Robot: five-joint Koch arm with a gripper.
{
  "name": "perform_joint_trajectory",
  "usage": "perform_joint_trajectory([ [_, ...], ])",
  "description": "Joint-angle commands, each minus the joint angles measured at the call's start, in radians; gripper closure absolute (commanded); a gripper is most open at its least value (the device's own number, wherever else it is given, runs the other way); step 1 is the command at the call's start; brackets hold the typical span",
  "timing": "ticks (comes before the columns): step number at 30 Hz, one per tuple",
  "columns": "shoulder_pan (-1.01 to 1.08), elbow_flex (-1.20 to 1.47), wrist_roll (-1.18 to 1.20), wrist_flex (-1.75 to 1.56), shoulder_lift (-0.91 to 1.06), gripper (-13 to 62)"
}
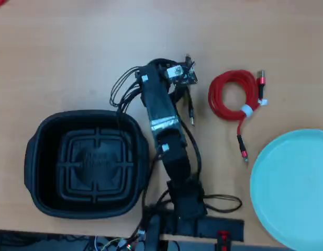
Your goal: Put a black charging cable in a black bowl and put a red charging cable in a green bowl
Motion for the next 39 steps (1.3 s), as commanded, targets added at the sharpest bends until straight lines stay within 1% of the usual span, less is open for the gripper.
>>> perform_joint_trajectory([
  [1, -0.015, -0.129, 0.008, 0.040, 0.176, 56.6],
  [8, -0.014, -0.135, -0.002, 0.020, 0.325, 56.5],
  [13, -0.011, -0.146, -0.005, -0.077, 0.439, 56.5],
  [23, -0.057, -0.147, -0.005, -0.161, 0.453, 56.5],
  [29, -0.176, -0.143, -0.040, -0.178, 0.538, 56.5],
  [34, -0.279, -0.132, -0.044, -0.160, 0.571, 56.5],
  [39, -0.430, -0.118, -0.132, -0.101, 0.577, 56.5],
])
